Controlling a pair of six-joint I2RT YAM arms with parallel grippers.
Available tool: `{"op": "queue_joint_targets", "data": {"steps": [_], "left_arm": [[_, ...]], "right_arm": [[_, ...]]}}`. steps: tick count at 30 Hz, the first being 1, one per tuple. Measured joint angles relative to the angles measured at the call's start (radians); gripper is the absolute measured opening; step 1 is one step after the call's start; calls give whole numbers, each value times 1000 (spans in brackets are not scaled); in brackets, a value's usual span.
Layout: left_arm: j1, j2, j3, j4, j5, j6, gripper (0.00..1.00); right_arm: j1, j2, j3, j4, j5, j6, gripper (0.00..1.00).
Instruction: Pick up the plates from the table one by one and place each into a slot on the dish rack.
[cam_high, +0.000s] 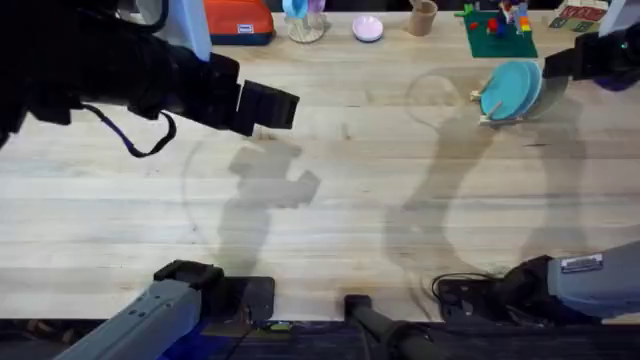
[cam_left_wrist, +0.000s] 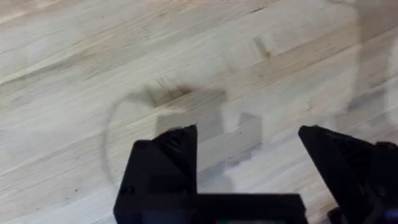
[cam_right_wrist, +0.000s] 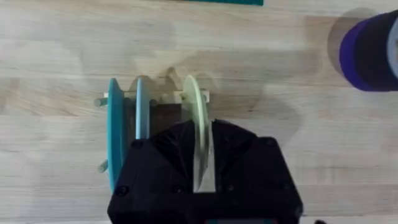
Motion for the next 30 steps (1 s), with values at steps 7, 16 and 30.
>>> {"op": "queue_joint_targets", "data": {"steps": [7,16,30], "left_arm": [[0,0,0,0,0,0,993],[0,0,0,0,0,0,993],[0,0,0,0,0,0,994]], "right_arm": [[0,-72,0,2,0,0,192],[0,-219,0,-4,0,0,201],[0,-610,0,-209,-10,63,285]]}}
